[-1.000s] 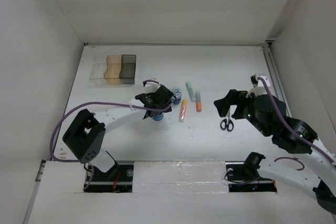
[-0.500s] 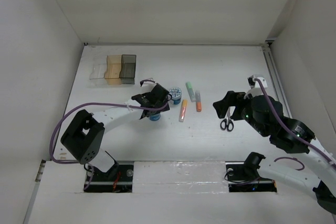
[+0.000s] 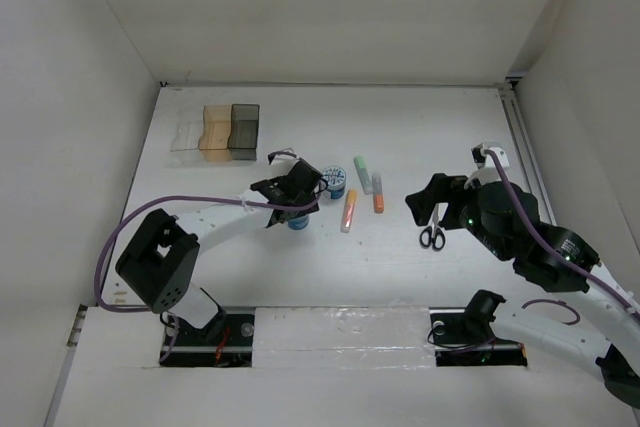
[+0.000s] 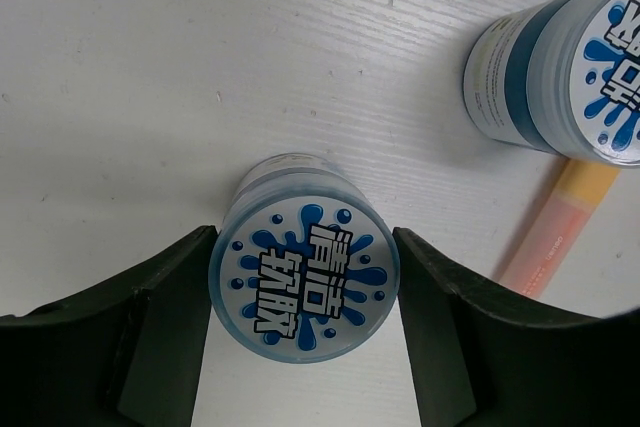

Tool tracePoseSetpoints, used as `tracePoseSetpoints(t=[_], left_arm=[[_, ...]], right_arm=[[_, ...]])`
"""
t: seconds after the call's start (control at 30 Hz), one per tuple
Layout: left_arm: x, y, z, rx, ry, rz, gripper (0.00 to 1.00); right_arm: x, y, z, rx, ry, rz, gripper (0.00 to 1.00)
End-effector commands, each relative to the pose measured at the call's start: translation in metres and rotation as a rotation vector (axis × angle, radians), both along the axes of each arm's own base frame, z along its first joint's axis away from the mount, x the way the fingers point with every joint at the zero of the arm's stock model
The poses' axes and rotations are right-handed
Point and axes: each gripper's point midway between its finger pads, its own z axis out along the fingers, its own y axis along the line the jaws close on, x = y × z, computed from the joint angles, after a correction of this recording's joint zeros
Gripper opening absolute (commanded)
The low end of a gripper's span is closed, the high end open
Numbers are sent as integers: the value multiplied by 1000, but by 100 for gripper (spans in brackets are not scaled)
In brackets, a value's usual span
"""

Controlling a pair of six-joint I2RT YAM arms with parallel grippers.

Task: Sort the stationery into containers
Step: Pick up the stationery from the center of the board.

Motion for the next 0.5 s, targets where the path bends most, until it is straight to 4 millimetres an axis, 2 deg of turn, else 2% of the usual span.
tracePoseSetpoints(t=[0.0,0.1,0.2,0.27,0.3,0.33,0.37,0.47], left_arm=[[-5,8,-9,34,21,19,23],[-5,8,-6,39,25,19,0],[6,7,11,56,-11,40,0],[10,15,22,108,-19,62,0],[20,11,38,86,-41,76,0],[24,22,43,107,-36,97,0],[29,21,48,89,-43,106,0],[44,32,81,22,-91,140,0]], right_arm=[[2,4,7,23,-24,7,100],[2,5,9,30,-30,7,100],[2,5,9,30,-30,7,100],[2,5,9,30,-30,7,100],[2,5,9,30,-30,7,100],[2,5,9,30,-30,7,100],[1,4,11,37,-36,7,100],[-1,1,11,44,-42,7,100]])
